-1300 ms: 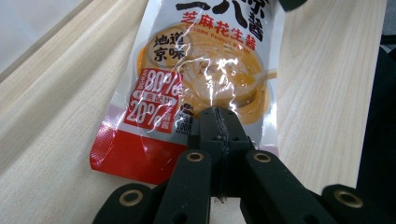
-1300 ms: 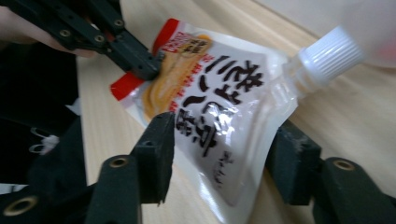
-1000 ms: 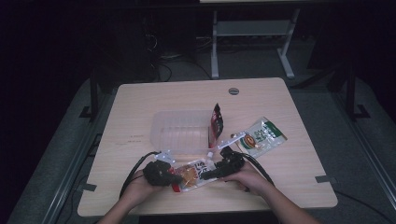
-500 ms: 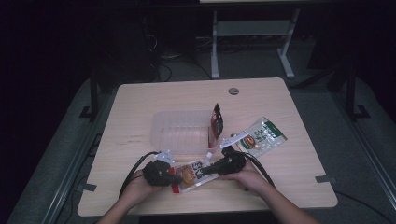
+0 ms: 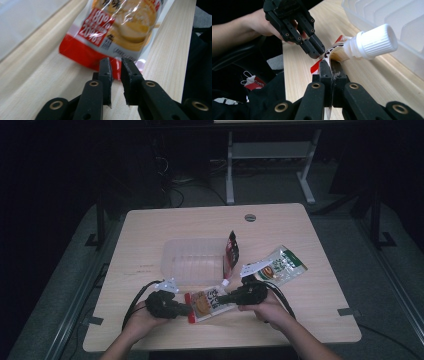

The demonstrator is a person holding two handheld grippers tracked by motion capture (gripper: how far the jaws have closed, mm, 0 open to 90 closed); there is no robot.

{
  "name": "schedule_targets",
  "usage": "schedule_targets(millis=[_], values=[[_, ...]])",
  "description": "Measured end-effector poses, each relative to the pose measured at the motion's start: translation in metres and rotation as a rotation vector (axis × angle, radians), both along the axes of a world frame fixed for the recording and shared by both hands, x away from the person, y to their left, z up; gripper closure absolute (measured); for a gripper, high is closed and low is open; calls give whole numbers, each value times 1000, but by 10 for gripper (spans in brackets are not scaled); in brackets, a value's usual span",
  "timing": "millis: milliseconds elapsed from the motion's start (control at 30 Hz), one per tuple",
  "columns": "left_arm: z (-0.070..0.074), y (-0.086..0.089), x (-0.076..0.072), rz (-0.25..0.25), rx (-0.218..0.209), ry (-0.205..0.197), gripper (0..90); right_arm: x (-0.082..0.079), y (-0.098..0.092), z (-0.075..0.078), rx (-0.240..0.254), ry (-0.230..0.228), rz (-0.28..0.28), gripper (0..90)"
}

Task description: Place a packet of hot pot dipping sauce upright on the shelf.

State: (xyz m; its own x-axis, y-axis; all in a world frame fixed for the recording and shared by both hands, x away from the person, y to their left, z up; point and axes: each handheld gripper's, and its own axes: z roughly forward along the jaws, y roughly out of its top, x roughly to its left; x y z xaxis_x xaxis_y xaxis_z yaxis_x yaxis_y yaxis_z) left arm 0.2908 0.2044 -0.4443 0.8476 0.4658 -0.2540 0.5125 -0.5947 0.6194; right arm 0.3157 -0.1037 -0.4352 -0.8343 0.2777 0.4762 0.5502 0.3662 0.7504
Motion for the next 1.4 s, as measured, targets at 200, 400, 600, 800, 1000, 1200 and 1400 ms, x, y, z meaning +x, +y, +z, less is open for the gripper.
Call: schedule_targets(millis=[200, 400, 600, 800, 1000, 1200, 1400], values=[[3, 6, -1, 15, -18, -34, 659, -3, -8, 13, 7, -35, -9, 892], [5, 9, -3, 4, -18, -59, 562, -4, -14, 23, 18, -51, -24, 892], [5, 9, -4, -30, -14, -67, 485, -4, -19, 32, 38, -66, -40, 892], [4, 7, -4, -28, -16, -49, 469, -4, -22, 43, 41, -88, -57, 893], [4, 8, -4, -29, -9, -48, 469, 3, -24, 57, 59, -114, -84, 895], [3, 9, -3, -24, -9, -46, 469, 9, -24, 68, 65, -136, -108, 895], [3, 9, -3, -22, -8, -46, 469, 15, -24, 80, 75, -153, -127, 896]])
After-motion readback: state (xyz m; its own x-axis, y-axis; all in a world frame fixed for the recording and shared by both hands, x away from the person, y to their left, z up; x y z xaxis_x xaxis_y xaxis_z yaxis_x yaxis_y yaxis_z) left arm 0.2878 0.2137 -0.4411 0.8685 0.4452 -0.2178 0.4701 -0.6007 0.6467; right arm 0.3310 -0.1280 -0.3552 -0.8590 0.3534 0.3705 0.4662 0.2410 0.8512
